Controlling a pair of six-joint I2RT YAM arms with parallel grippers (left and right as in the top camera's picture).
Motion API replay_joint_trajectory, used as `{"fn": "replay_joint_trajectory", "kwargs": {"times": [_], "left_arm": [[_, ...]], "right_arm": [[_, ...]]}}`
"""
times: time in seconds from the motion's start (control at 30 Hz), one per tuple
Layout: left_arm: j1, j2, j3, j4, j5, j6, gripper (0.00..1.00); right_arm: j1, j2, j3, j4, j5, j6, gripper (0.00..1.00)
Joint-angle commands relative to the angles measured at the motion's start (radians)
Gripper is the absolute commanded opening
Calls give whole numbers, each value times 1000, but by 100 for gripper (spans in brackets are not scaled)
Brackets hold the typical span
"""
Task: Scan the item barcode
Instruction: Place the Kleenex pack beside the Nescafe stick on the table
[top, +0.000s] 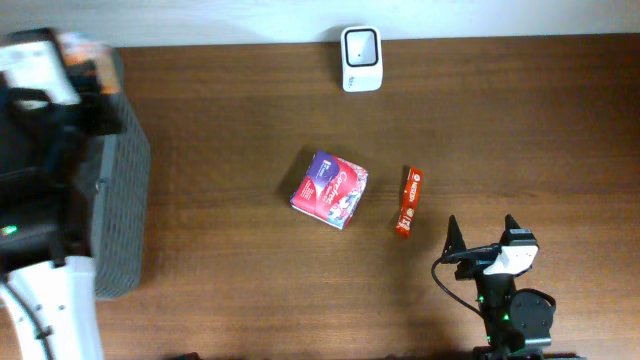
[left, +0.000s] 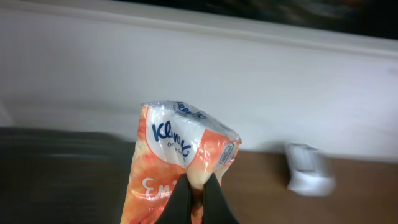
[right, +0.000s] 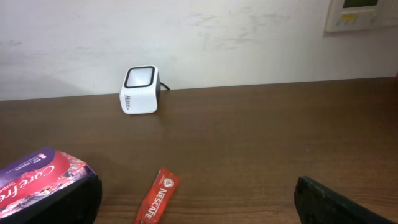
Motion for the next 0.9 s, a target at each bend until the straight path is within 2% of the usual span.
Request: {"fn": "replay_joint_trajectory", "kwargs": {"times": [0.0,0.13,0.17,0.3,0.43,0.5,0.53,0.57,0.6,0.67,0.77,0.83,0.87], "left_arm": [[-245,30,1,-14,143,-72,0],[-657,192,1,-23,143,-73,0],[-719,245,1,-23,138,-93,0],[-877,490,1,0,53,-184,0],[-933,652,1,36,53,-261,0],[-944,669,1,36,54,-274,1],[-949,671,1,37,53,-274,16],[-951,671,1,43,53,-274,26],[-951,671,1,52,52,-272,28],[-935,668,7,71,53,-273,42],[-904,634,57,57,56,-246,43],[-877,568,124,-20,2,-155,51],[-861,529,170,-88,-77,-128,59]], "right_arm": [[6,-6,-8,-3,5,0,99],[6,-6,-8,-3,5,0,98],[6,-6,-8,-3,5,0,99],[6,-6,-8,-3,5,0,98],[6,-6,-8,-3,5,0,98],[6,-6,-8,-3,5,0,99],[6,-6,-8,-3,5,0,99],[6,-6,-8,-3,5,0,99],[6,-6,-8,-3,5,0,98],[6,-6,-8,-3,5,0,98],[6,-6,-8,-3,5,0,98],[6,-6,-8,-3,5,0,98],[6,-6,-8,-3,5,0,99]]}}
